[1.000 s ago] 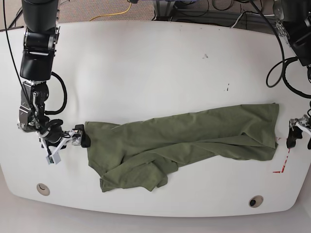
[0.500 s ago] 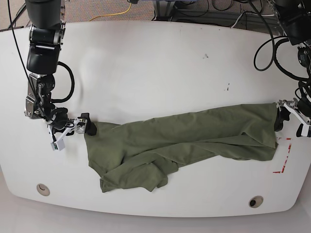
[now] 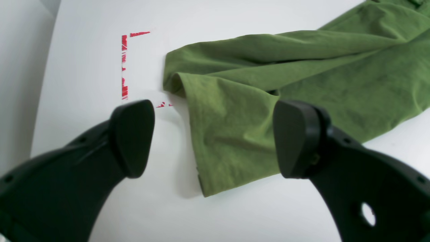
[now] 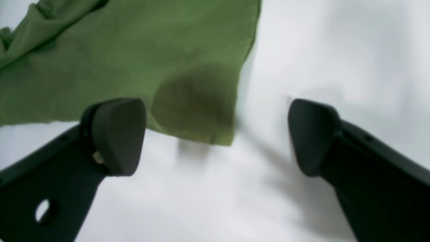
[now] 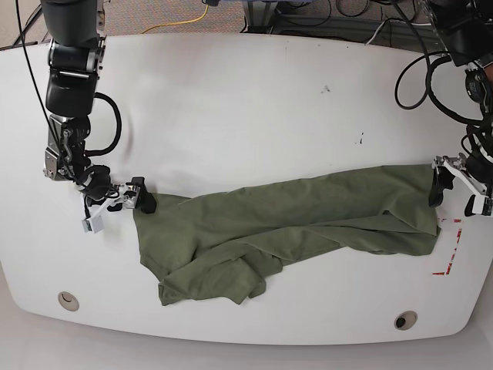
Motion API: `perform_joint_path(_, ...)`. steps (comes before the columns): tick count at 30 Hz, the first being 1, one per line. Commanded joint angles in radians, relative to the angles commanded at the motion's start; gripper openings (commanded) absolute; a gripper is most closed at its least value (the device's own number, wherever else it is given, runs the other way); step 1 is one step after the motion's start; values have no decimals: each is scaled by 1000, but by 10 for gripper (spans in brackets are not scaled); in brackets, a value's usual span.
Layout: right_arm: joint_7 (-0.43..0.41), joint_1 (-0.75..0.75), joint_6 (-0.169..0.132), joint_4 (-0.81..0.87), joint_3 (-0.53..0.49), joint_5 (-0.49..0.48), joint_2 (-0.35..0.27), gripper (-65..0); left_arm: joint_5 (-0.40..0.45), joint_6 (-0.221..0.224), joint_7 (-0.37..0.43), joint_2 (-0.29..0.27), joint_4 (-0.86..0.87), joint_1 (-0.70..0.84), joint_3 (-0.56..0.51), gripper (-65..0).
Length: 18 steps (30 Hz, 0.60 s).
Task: Layout the t-shirt on the table in an organized manner, then fold the t-shirt properly
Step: 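Regrasp the shirt ends with both grippers at opposite corners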
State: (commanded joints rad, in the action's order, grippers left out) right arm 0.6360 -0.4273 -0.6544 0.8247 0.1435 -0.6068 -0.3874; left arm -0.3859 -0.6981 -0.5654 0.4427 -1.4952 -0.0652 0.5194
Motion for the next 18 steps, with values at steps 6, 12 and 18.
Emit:
perform_joint_path(6,0,0,2,0,0,0,34,-209,0,0,0,-2,2,0,0,-126)
perform_joint_path(12,0,0,2,3,0,0,37,-422,2,0,0,-2,8,0,2,-126)
perform_joint_path(18,8,0,5,5,0,0,34,-640,26,0,5,3,66,-6,2,-126)
